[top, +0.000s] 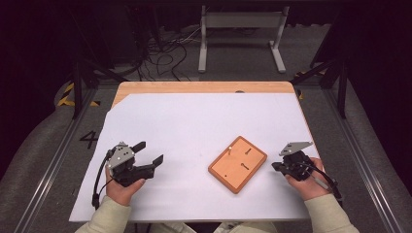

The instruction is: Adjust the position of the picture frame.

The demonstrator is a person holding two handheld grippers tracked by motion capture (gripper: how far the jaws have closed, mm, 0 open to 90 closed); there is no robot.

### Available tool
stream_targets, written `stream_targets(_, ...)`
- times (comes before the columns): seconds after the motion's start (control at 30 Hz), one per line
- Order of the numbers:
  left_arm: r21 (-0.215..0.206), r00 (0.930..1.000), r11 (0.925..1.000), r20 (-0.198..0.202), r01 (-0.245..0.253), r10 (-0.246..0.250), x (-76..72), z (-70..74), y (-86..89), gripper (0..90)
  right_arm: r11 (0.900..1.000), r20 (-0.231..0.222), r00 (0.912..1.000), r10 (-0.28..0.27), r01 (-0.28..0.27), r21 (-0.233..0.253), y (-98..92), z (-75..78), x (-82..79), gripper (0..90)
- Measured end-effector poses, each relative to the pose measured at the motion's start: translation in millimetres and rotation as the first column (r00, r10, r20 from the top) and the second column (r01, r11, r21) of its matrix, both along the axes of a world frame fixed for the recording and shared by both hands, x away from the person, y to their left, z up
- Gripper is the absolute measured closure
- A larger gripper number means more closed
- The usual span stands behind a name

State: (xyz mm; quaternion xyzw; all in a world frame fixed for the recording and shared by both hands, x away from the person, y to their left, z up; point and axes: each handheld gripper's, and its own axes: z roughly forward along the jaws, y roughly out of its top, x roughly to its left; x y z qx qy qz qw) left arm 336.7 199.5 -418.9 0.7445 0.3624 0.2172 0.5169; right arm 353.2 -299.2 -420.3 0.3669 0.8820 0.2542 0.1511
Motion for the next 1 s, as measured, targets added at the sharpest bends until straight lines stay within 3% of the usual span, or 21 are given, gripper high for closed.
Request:
stream_targets(0.5, -0.001, 1.0, 1.0, -0.003, -0.001, 0.001, 0.3, -0.7, 0.0, 19.8, 0.998, -0.038, 0.9993, 0.004, -0.006, -0.068, 18.9, -9.6, 24.9, 90.0)
stream_targets(0.77, 0.003, 1.0, 1.0, -0.01, 0.001, -0.001, 0.8, -1.9, -1.6, 19.9, 0.998, -0.032, 0.9995, 0.004, -0.006, -0.069, 25.5, -9.6, 39.3, 90.0)
stream_targets(1.0, 0.002, 1.0, 1.0, -0.01, 0.001, 0.0, 1.8, -2.4, -0.7, 19.9, 0.997, -0.015, 0.9998, 0.013, -0.014, -0.08, 42.4, -8.3, 65.1, 90.0)
